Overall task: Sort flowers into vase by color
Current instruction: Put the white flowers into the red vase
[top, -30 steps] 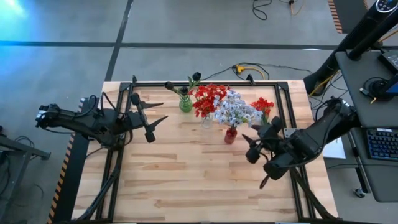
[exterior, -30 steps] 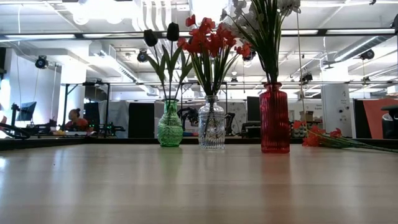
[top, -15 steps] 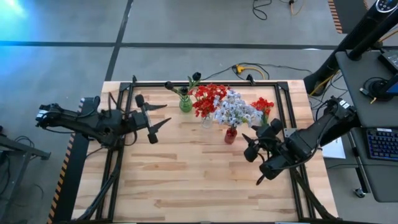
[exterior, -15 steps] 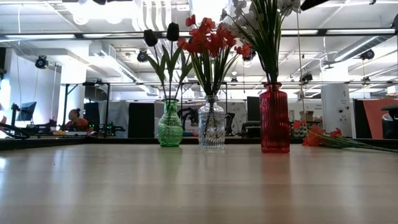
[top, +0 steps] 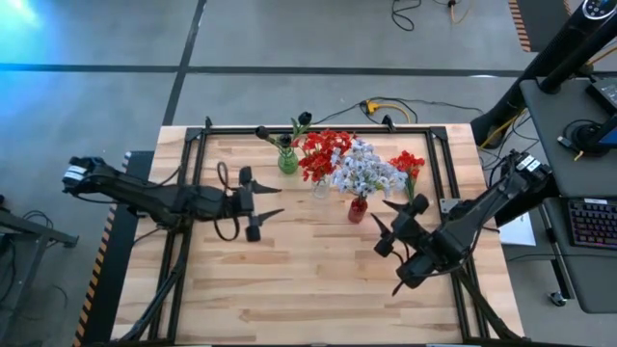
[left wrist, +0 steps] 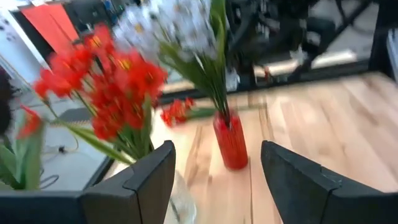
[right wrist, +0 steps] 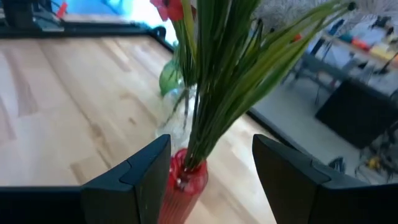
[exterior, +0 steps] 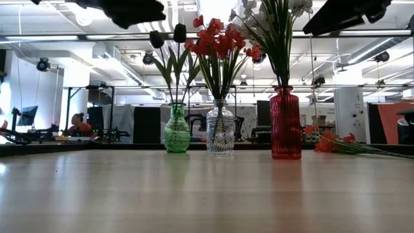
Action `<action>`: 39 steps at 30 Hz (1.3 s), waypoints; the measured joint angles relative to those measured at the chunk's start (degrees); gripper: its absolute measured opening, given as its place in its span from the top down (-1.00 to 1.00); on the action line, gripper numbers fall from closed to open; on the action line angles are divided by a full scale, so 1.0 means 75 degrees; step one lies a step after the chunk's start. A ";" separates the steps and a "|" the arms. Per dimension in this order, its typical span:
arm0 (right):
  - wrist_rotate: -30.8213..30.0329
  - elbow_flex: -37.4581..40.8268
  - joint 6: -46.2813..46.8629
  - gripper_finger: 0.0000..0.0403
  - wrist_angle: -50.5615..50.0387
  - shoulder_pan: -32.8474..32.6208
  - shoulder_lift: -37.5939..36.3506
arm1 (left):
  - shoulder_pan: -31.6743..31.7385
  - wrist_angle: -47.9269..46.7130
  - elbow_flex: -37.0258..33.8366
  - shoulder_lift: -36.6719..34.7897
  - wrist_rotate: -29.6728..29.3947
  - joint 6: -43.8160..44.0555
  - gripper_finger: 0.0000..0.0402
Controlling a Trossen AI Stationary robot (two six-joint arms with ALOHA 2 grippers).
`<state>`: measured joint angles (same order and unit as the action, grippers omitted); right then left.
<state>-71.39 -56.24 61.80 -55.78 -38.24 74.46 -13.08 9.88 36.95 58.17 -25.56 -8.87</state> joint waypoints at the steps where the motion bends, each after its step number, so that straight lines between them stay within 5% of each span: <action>1: -0.0102 0.0100 -0.0157 -0.09 0.0193 0.0000 0.0000 | 0.0000 -0.0145 0.0000 0.0048 0.0000 0.0001 -0.09; 16: -0.0453 0.0337 -0.2343 -0.09 0.2801 0.0455 0.0044 | 0.0000 -0.0526 0.0000 0.0217 -0.0003 -0.0062 -0.09; 39: -0.0500 0.0316 -0.2513 -0.09 0.3297 0.0802 -0.0636 | 0.0000 -0.0526 -0.0099 0.0236 0.0000 0.0371 -0.09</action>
<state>-75.14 -53.87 42.95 -31.05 -32.22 69.69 -13.08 5.93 36.21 59.94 -25.56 -6.09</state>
